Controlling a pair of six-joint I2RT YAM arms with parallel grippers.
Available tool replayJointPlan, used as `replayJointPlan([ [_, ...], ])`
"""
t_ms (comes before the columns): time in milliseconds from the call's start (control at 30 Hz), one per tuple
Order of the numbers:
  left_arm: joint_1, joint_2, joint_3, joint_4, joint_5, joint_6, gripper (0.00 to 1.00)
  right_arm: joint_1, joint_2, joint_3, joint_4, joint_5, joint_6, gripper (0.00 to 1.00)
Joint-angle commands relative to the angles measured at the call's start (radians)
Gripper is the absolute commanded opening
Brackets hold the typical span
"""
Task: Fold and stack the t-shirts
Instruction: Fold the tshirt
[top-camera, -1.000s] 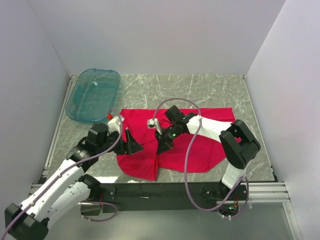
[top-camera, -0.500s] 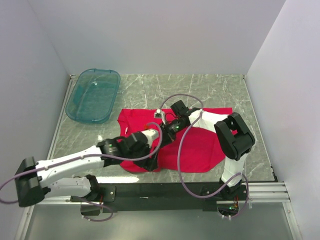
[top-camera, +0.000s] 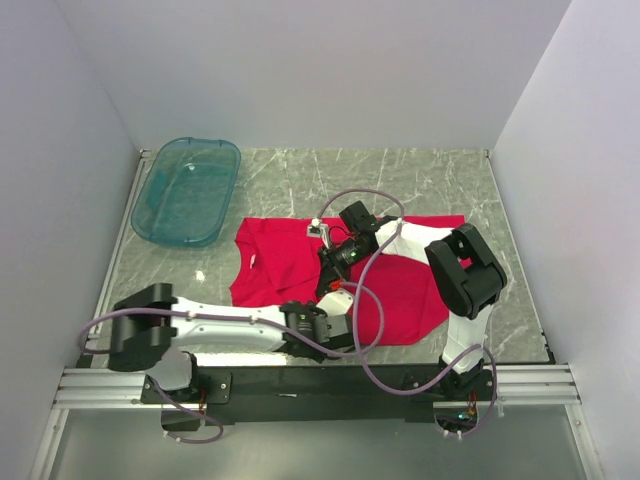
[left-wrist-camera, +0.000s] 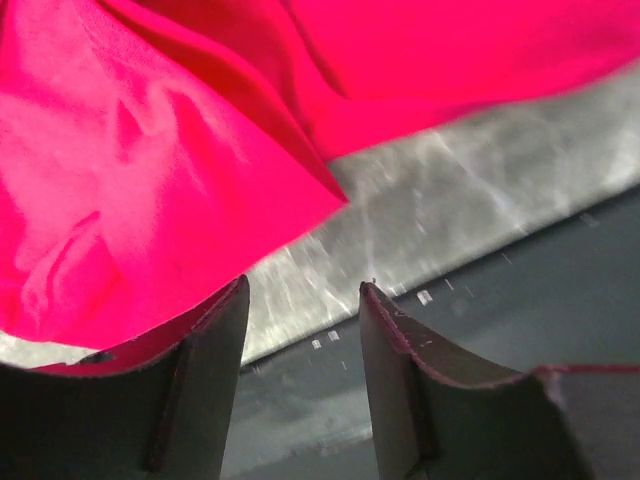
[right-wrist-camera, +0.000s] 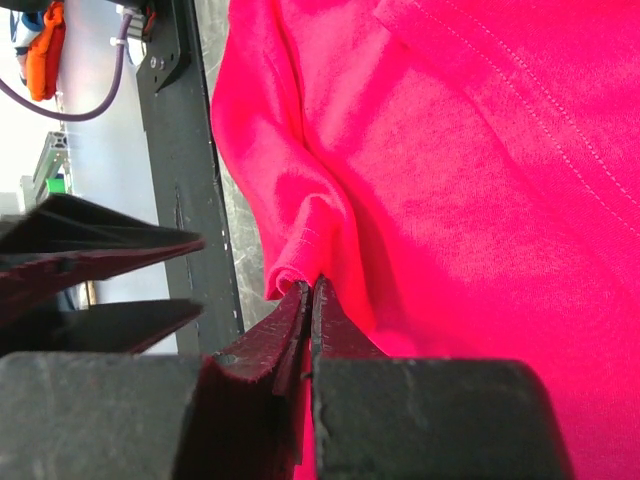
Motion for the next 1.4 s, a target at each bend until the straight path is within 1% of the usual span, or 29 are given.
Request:
replayJointPlan([
  [0,-0.017,0.06,0.063,-0.048,-0.131,-0.056,0.53,-0.005,0.01,0.038,0.014,-0.032,0.006,0.03],
  [200,-0.028,0.165,0.113,-0.043,-0.148,-0.048,0.5,-0.005,0.01,0.038,0.013,-0.032,0.002,0.03],
  [333,-0.031,0.187,0.123,-0.003,-0.126,-0.045,0.48,-0.006,0.01,0.038,0.009,-0.032,0.0,0.03],
  [433,-0.036,0.193,0.132,0.009,-0.117,-0.044,0.48,-0.006,0.01,0.038,0.011,-0.03,0.002,0.04],
  [533,-0.036,0.215,0.133,0.007,-0.115,-0.042,0.45,-0.006,0.012,0.041,0.005,-0.03,-0.001,0.04],
  [700,-0.036,0.242,0.124,0.035,-0.102,-0.039,0.42,-0.009,0.007,0.038,0.008,-0.029,-0.001,0.04],
  [1067,-0.036,0.282,0.086,0.058,-0.082,-0.047,0.41,-0.011,0.012,0.038,0.005,-0.03,-0.003,0.04],
  [1233,-0.034,0.294,0.055,0.067,-0.099,-0.066,0.34,-0.013,0.009,0.038,0.003,-0.032,-0.003,0.04],
  [1367,-0.031,0.307,0.043,0.058,-0.115,-0.085,0.33,-0.013,0.01,0.038,0.003,-0.032,-0.003,0.04],
])
